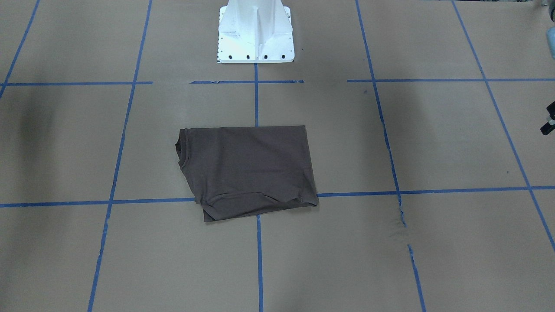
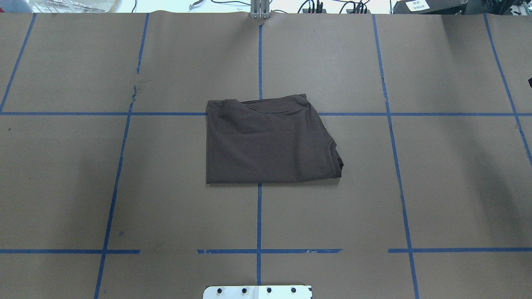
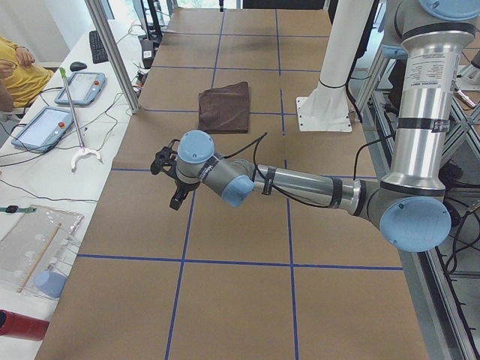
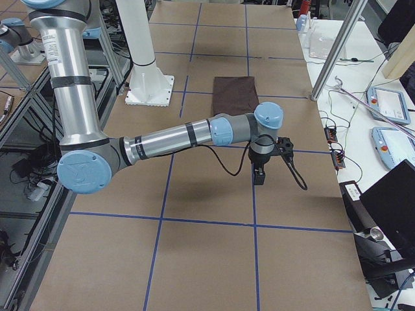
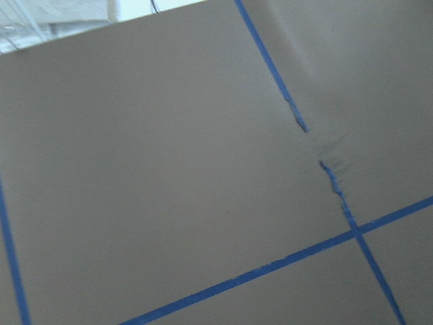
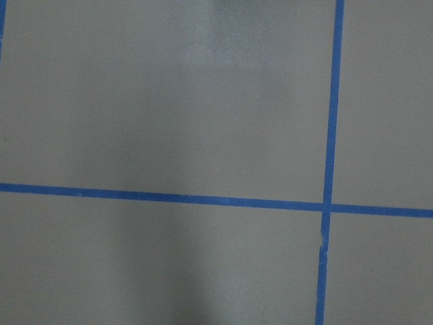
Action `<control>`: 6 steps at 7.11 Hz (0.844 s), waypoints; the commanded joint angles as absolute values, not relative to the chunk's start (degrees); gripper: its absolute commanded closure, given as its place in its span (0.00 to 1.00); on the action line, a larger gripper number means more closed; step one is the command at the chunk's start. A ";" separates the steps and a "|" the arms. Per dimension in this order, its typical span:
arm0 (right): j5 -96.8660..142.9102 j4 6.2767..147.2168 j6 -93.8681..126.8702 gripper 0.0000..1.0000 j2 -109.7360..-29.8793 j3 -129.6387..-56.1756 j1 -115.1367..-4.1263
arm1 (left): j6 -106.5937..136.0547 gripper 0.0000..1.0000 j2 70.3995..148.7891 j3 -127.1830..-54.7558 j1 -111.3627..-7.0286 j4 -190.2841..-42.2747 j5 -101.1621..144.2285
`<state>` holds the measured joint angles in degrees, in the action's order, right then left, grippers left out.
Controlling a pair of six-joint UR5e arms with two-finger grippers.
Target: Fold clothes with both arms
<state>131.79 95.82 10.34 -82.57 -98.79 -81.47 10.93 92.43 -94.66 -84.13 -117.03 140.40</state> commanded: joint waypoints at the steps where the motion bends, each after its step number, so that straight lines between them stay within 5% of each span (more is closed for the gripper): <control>1: 131.14 96.24 6.97 0.00 -86.20 -99.84 -81.21 | 9.14 0.00 92.46 -93.42 -84.55 -109.28 141.42; 6: 135.24 95.80 -1.40 0.00 -92.28 -99.67 -81.82 | -6.50 0.00 88.95 -93.69 -86.31 -98.73 131.57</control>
<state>133.00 95.93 -1.13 -91.13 -99.59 -81.46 -4.12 89.05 -93.69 -85.74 -102.87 133.41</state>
